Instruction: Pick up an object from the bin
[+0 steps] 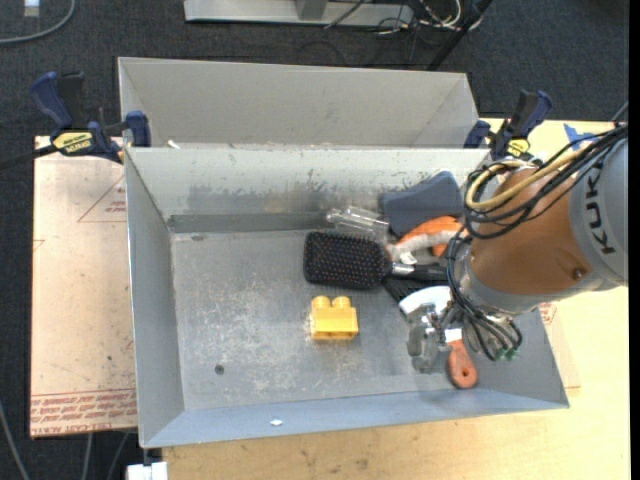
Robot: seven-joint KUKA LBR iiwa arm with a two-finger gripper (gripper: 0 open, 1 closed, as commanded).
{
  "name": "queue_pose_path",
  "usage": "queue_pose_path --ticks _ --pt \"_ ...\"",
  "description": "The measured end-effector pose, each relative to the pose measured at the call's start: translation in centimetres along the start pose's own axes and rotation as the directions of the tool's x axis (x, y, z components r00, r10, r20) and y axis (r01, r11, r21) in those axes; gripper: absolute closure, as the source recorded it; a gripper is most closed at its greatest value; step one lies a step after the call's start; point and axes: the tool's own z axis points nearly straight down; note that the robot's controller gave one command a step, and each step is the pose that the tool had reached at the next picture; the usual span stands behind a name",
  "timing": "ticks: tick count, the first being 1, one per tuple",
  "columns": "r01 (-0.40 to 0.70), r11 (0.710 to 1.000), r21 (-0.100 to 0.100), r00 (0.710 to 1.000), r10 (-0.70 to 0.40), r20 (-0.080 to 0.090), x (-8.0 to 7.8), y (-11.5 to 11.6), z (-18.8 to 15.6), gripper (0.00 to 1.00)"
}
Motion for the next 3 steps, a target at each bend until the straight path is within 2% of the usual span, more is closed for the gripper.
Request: queue_pose_path --ticks 1,2,3 --pt "0.031 1.0 -0.002 0.999 -0.031 0.007 -0.6 -1.4 -6.3 1.0" --pt "-0.015 1.0 0.005 1.0 0.015 0.02 -2.5 -5.3 -8.8 1.0" --pt "-0.278 0.961 0.001 0.961 0.278 0.005 -1.5 -3.9 -8.8 1.0"
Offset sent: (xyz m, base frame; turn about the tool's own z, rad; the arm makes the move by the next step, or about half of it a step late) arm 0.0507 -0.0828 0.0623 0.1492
